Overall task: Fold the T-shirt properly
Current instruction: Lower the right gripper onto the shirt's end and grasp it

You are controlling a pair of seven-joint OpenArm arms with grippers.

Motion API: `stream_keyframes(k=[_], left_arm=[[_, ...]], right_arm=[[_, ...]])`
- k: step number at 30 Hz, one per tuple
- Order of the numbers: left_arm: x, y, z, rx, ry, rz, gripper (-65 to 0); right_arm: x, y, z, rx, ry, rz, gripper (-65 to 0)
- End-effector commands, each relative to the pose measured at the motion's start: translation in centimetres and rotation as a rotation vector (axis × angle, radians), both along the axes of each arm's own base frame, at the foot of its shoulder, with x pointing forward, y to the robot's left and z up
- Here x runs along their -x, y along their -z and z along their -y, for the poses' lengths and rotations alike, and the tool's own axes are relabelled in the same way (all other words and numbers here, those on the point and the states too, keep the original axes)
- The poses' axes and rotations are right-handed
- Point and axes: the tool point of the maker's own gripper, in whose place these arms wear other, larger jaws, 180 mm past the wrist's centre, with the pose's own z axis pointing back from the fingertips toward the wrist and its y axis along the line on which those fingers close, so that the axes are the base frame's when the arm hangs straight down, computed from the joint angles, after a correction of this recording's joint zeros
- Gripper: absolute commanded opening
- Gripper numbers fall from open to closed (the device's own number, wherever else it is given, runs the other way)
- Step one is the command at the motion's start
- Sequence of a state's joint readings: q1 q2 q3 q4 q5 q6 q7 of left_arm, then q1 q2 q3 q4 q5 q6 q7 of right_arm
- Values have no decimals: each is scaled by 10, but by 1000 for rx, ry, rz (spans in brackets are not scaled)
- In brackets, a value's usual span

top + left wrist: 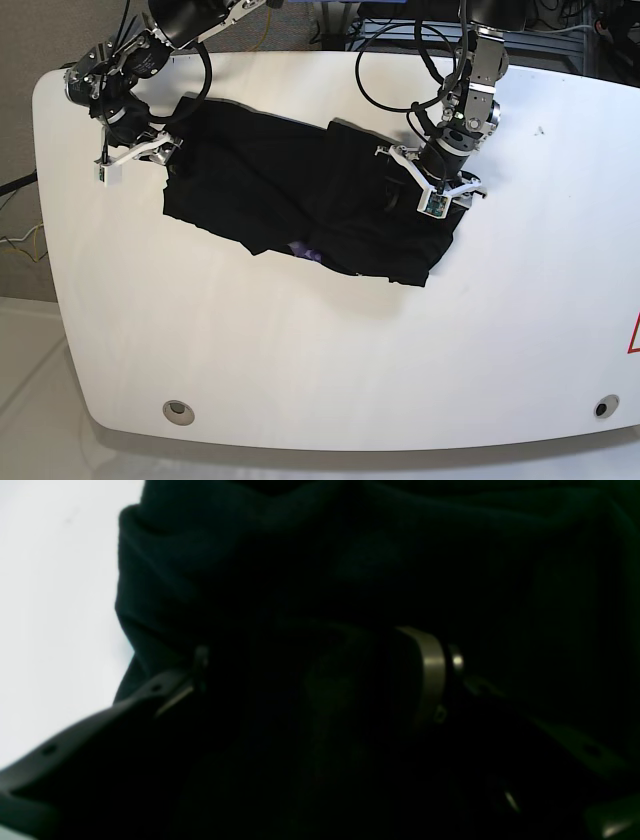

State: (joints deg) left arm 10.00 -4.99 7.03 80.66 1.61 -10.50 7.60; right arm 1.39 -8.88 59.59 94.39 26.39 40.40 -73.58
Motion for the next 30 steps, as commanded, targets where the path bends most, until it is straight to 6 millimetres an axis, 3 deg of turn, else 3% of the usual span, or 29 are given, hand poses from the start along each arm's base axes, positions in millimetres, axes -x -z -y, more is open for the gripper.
stream_keyframes(k=[1,22,30], left_arm=[[9,16,-12,-76,-7,-72,-247],[9,16,-12,-76,-7,-72,-247],[9,16,-12,-76,-7,-72,-247]], right_arm=[[10,9,-2,0,-16,-69,-166],[-1,3,-24,-37,-87,-20,-174],[-7,1,-33,-37,-125,-12,-271]])
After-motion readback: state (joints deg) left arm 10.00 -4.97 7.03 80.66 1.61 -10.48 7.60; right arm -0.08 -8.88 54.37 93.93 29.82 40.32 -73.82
